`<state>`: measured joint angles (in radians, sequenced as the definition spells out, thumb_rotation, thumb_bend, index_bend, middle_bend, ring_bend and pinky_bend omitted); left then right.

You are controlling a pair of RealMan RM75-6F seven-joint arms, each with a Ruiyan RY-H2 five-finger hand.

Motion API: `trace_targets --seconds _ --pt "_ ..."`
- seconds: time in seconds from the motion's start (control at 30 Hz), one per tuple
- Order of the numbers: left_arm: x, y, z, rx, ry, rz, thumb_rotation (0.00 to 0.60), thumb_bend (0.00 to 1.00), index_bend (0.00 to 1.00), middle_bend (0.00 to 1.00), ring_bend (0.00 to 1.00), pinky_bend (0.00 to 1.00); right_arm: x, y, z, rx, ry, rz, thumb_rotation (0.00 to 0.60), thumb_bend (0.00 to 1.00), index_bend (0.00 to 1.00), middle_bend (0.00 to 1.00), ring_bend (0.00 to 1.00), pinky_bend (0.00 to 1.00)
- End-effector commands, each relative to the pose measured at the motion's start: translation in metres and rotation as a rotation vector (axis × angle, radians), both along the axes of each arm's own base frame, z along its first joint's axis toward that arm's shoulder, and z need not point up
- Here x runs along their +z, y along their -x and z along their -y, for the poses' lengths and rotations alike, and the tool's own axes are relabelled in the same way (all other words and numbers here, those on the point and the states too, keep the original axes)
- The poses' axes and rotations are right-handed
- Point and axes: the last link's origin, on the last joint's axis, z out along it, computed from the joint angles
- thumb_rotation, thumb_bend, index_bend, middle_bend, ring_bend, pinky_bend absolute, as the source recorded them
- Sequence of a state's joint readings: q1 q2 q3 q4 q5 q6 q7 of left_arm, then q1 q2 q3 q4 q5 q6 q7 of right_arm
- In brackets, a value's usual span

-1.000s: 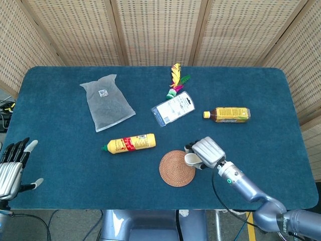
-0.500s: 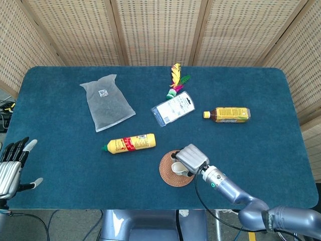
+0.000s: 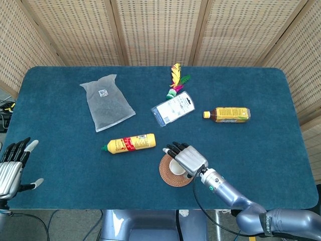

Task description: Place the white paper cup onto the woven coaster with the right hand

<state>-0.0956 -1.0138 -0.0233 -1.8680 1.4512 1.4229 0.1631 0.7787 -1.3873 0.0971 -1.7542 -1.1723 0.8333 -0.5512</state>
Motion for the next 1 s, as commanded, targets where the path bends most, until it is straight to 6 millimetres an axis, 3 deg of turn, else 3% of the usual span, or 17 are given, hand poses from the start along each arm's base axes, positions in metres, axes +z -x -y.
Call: trace_targets --seconds 0.03,0.27,0.4,0.53,0.8,1.0 --pt "0.0 0.0 -0.001 0.001 0.001 -0.001 0.6 0.0 0.0 0.0 0.0 0.0 0.012 -0.003 -0.006 0.004 0.022 0.003 0.6 0.02 0.04 0.05 0.04 0.19" --pt "0.0 0.0 0.0 0.003 -0.004 0.0 0.6 0.0 0.0 0.0 0.0 0.0 0.05 0.009 -0.015 0.007 0.113 -0.006 0.6 0.02 0.05 0.05 0.04 0.14" --pt "0.002 0.001 0.002 0.002 -0.02 -0.002 0.6 0.0 0.0 0.0 0.0 0.0 0.087 0.042 -0.021 -0.011 0.246 0.0 0.6 0.02 0.08 0.04 0.0 0.0" --pt "0.003 0.0 0.004 0.001 -0.031 -0.004 0.6 0.0 0.0 0.0 0.0 0.0 0.113 0.089 -0.025 -0.011 0.433 0.017 0.6 0.0 0.05 0.0 0.0 0.0" --pt "0.004 -0.001 0.009 -0.007 -0.051 -0.006 0.6 0.0 0.0 0.0 0.0 0.0 0.132 0.169 -0.046 -0.212 0.593 0.071 0.6 0.0 0.02 0.0 0.0 0.0" --pt "0.004 -0.001 0.01 -0.009 -0.071 -0.02 0.6 0.0 0.0 0.0 0.0 0.0 0.133 0.188 -0.062 -0.258 0.628 0.121 0.6 0.0 0.02 0.0 0.0 0.0"
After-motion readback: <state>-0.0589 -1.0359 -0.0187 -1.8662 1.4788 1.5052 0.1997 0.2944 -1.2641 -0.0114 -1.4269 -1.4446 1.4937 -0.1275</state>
